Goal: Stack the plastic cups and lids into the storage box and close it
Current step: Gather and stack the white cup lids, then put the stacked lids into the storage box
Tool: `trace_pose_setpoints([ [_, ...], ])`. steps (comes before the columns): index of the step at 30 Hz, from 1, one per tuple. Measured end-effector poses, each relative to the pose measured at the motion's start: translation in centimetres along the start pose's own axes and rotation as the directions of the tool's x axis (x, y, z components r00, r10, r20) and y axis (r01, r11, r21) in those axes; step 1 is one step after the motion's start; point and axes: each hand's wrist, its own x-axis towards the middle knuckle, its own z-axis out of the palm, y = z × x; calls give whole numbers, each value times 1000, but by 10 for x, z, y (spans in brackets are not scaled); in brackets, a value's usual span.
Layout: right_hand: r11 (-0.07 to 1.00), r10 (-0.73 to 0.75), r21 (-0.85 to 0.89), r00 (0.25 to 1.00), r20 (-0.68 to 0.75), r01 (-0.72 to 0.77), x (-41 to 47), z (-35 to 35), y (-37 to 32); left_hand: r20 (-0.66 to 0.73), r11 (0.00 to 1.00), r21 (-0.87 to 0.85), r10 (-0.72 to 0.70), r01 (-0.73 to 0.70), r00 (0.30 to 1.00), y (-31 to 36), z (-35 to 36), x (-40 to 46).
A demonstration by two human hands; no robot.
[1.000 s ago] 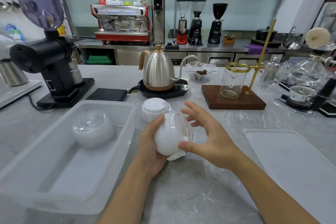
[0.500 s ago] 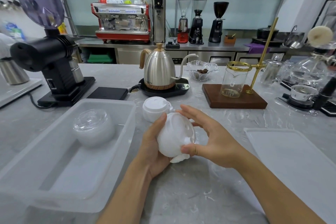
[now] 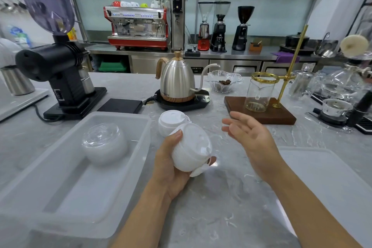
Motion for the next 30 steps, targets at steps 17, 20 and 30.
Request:
trace_pose_setpoints([
  [17,974,194,53,930,312,-221,0,3,15,57,935,355,-4,-16,998,-8,6,-9],
  [20,963,186,143,946,267,-229,1,0,7,-117,858,509,141,-63,983,-10,22,-16],
  [30,970,78,199,954,288,-140,-3,37,-37,-193,582,813,323,-34,926,57,49,-48],
])
